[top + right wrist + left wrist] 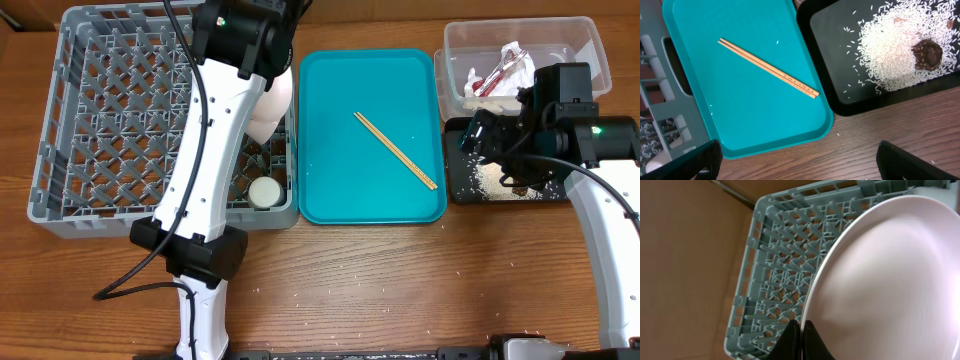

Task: Sort waste into correct bins and load items into the dishwasher
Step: 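Stand the large white plate upright in the dish rack with the left gripper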

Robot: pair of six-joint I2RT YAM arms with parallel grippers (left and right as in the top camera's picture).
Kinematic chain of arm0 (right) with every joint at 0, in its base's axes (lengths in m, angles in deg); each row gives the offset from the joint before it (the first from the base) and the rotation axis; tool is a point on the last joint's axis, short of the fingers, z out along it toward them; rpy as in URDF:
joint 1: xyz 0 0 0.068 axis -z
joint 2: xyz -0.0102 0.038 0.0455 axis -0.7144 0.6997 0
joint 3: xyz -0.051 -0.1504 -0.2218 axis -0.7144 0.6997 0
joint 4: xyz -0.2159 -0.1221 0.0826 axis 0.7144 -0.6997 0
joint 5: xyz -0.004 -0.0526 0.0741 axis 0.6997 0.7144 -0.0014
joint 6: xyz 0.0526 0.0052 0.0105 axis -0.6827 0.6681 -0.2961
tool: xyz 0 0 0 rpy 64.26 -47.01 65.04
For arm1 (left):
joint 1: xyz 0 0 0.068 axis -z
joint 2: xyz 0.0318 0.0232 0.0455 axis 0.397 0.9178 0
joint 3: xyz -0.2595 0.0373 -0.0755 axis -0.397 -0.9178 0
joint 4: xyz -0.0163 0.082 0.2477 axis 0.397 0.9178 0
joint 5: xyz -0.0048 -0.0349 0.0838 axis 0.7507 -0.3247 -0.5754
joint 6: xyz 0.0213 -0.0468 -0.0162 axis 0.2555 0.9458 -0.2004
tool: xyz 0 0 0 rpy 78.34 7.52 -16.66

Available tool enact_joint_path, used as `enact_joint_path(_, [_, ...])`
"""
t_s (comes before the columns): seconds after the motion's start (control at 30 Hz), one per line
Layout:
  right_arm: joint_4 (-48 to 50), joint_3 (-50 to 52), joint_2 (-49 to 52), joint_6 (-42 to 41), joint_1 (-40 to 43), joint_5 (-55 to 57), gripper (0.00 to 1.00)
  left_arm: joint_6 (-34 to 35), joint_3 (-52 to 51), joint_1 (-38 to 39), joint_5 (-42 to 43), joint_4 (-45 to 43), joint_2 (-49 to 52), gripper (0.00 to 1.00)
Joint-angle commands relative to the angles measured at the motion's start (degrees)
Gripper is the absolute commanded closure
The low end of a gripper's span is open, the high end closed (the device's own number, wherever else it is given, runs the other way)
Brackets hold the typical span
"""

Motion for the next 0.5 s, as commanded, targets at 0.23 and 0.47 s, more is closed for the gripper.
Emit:
enact_joint_path(0.23, [0.2, 0.0, -0.1, 0.2, -0.2, 0.6, 0.00, -0.5, 0.3, -4.4, -5.2, 0.2, -1.5, 0.96])
enact_joint_path(0.47, [0.2, 0.0, -0.1, 0.2, -0.2, 0.6, 0.00, -0.5, 0.3, -5.9, -8.1, -4.6, -1.4, 0.96])
